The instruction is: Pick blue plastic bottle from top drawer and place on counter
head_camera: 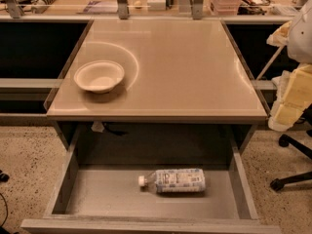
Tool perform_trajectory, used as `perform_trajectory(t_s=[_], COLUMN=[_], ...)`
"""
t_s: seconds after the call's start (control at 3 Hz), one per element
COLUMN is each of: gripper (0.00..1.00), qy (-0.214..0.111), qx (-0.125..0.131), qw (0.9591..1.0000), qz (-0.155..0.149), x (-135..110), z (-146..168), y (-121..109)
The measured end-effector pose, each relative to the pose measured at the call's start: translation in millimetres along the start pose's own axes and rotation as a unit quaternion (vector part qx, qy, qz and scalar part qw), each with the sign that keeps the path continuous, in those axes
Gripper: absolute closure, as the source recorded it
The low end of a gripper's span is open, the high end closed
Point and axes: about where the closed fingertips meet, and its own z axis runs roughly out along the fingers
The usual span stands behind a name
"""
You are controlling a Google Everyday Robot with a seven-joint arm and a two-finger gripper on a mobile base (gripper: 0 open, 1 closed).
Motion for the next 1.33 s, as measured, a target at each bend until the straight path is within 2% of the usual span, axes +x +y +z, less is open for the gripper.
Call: perform_trajectory(t_s=[0.67,1.0,1.33], gripper=[0.00,0.00,0.00], qy=[-0.007,-0.020,-0.028], qx=[0.002,0.004,-0.007], qw=[0.9999,0.9991,0.9975], qz=[0.009,0.038,0.065], x=[4.6,19.9,41.9], z=[8.6,31.3,82.9], y=[1.8,13.9,38.9])
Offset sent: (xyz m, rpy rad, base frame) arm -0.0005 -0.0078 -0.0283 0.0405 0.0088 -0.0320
